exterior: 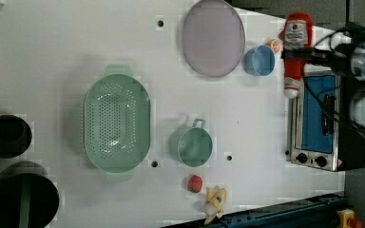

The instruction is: Pick ketchup from plate and place it on table.

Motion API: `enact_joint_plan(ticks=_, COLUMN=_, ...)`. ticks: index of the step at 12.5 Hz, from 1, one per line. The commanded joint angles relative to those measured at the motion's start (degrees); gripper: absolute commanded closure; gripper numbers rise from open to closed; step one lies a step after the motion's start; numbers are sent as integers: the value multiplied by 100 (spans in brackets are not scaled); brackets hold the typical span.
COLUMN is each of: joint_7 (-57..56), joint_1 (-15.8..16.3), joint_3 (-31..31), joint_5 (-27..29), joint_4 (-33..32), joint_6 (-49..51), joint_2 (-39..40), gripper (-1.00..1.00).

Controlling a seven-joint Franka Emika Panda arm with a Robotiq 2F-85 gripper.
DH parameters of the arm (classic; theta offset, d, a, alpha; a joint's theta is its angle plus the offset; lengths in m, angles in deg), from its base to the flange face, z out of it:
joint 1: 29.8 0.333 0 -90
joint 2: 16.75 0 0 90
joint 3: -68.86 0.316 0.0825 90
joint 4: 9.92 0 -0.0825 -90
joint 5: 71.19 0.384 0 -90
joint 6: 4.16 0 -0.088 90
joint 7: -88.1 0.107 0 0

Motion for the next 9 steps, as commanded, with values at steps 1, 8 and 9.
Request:
enact_joint_plan(ticks=1, joint_7=19, joint_1=-132, joint_3=-51, joint_5=1, joint_4=-766, joint_6=122, joint_2=-317, gripper=-23)
enact_joint_plan(ticks=8, joint_7=710, joint_1=-242, joint_3=-312, joint_5=362, joint_4=-1825, joint_6=20, joint_2=-326, gripper=-23)
enact_joint_plan(ticks=9, joint_7=711, joint_1=-243, joint_3=-327, joint_5=362, joint_4=-1861, joint_6=-80, joint_2=-210, gripper=-23)
